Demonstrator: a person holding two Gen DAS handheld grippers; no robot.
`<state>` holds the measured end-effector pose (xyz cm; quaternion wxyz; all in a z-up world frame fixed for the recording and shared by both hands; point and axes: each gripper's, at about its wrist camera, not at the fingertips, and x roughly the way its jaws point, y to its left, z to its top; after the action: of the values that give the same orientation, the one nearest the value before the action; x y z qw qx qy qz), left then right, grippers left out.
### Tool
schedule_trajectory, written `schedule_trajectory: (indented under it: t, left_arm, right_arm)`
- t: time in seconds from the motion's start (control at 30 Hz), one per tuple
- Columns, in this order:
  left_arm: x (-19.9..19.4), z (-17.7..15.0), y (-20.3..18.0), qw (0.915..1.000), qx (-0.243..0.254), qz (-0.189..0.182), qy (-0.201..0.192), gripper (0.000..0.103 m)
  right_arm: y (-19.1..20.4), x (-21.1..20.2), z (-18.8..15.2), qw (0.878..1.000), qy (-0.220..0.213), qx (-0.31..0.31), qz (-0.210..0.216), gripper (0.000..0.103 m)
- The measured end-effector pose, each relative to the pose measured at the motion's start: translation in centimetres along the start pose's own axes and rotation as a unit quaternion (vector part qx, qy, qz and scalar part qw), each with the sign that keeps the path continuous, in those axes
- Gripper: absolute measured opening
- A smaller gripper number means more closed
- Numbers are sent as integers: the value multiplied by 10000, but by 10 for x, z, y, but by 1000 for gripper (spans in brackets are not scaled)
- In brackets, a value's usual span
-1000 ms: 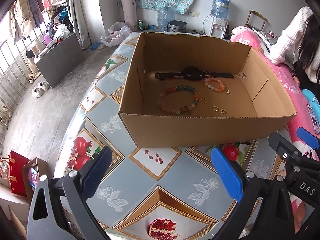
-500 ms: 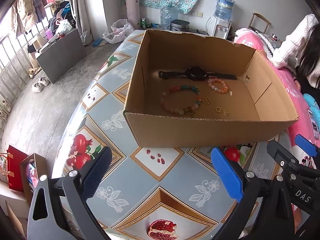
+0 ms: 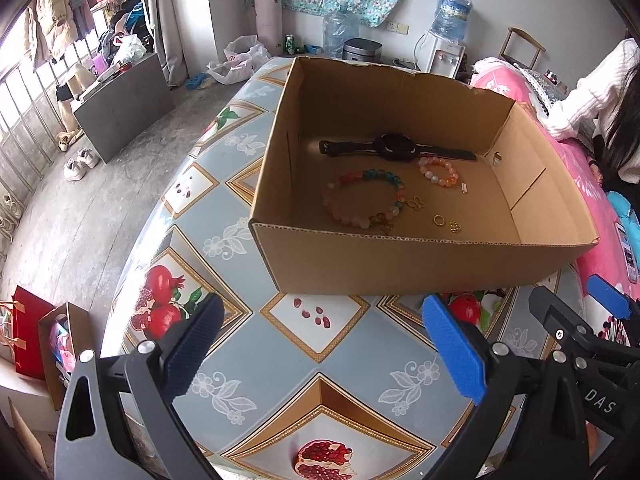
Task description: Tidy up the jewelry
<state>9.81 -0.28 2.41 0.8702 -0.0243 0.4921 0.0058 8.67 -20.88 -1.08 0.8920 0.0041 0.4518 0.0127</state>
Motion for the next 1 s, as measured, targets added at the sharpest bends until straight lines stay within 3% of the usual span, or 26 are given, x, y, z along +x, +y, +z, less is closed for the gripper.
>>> schedule_trajectory:
  t: [1.0]
  left_arm:
    - [2, 0, -1, 10000, -19, -4, 5, 98]
  right_arm:
    - [-1, 2, -2, 10000, 11, 36, 18, 95]
